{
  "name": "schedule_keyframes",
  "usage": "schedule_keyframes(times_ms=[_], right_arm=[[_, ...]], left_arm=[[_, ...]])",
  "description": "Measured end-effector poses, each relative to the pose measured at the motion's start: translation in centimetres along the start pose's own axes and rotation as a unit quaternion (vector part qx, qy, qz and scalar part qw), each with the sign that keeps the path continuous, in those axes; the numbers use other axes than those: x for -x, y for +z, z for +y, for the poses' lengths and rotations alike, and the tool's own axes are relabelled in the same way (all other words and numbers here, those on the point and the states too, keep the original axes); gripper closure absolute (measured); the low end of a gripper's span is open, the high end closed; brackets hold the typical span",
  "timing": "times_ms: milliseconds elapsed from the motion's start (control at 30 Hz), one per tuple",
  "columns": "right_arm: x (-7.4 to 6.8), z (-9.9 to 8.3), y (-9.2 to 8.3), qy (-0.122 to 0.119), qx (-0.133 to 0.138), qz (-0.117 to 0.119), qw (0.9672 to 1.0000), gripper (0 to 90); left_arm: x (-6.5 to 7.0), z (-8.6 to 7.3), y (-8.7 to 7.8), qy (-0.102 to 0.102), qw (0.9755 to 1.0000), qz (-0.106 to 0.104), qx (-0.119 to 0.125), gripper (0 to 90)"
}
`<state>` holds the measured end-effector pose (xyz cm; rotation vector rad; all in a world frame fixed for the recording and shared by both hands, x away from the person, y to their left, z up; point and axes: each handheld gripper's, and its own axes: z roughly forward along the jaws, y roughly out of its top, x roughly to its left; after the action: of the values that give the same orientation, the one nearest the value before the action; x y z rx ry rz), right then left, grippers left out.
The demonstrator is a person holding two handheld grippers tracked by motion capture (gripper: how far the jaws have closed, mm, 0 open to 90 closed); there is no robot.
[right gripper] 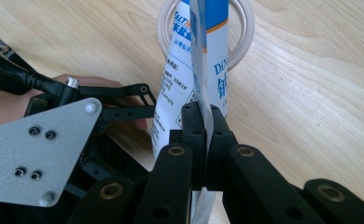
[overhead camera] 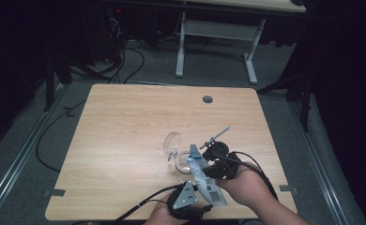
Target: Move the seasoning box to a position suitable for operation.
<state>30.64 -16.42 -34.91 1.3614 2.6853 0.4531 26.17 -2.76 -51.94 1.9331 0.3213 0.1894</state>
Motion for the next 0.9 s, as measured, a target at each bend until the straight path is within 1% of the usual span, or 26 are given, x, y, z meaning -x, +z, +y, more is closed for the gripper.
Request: schedule_keyframes(times_ms=[100,233,267,300,333,400,467,500,533,567,633,700,733,767,833,900], right_arm=[[-0.1,0.1,-0.1,0.000,0.002,0.000,1.0000,90.0],[-0.1,0.2,-0.2,-0.002,0.000,-0.003,1.0000,90.0],[-0.1,0.2,-0.2,-0.003,0.002,-0.003,1.0000,90.0],[-0.1,0.3,-0.2,-0.003,0.002,-0.003,1.0000,90.0],[-0.1,0.3,-0.2,-0.004,0.001,-0.001,1.0000,90.0],[-0.1,0.3,-0.2,-0.005,0.003,-0.003,1.0000,90.0],[-0.1,0.3,-0.2,-0.008,0.002,-0.005,1.0000,90.0],[-0.1,0.3,-0.2,-0.004,0.001,-0.006,1.0000,90.0],[0.0,0.3,-0.2,-0.011,0.003,-0.006,0.9999,89.9],[-0.1,0.3,-0.2,-0.005,0.001,-0.007,1.0000,89.9],[-0.1,0.4,-0.3,-0.005,0.004,-0.008,1.0000,89.8],[-0.1,0.5,-0.3,-0.014,0.005,-0.012,0.9998,89.8],[-0.2,0.5,-0.3,-0.011,0.004,-0.012,0.9999,89.8],[-0.2,0.5,-0.3,-0.016,0.006,-0.013,0.9998,89.9],[-0.4,0.6,-0.3,-0.016,0.005,-0.014,0.9998,89.9],[-0.3,0.6,-0.3,-0.022,0.005,-0.017,0.9996,89.9]], left_arm=[[0.1,0.1,-0.2,-0.002,1.0000,0.009,-0.001,39.3],[0.4,0.2,-0.4,0.007,0.9996,0.027,-0.004,44.1],[0.4,0.2,-0.5,0.007,0.9995,0.031,-0.004,46.7],[0.3,0.3,-0.6,0.005,0.9994,0.034,-0.003,52.7],[0.2,0.3,-0.6,0.001,0.9995,0.033,-0.003,54.4],[0.3,0.3,-0.7,0.002,0.9992,0.039,-0.004,55.5],[0.3,0.3,-0.8,0.001,0.9992,0.040,-0.003,56.7],[0.4,0.4,-0.8,0.000,0.9992,0.041,-0.003,57.3],[0.4,0.4,-0.8,0.000,0.9991,0.042,-0.003,57.8],[0.5,0.5,-0.9,-0.001,0.9991,0.041,-0.003,58.1],[0.6,0.6,-0.9,0.001,0.9991,0.041,-0.003,59.0],[0.7,0.8,-0.9,0.001,0.9992,0.040,-0.005,59.6],[0.8,0.9,-0.8,0.003,0.9991,0.041,-0.006,59.9],[0.9,0.9,-0.8,0.005,0.9991,0.043,-0.007,60.2],[0.9,1.1,-0.8,0.007,0.9989,0.046,-0.010,60.9],[1.0,1.2,-0.8,0.007,0.9987,0.049,-0.011,61.6]])
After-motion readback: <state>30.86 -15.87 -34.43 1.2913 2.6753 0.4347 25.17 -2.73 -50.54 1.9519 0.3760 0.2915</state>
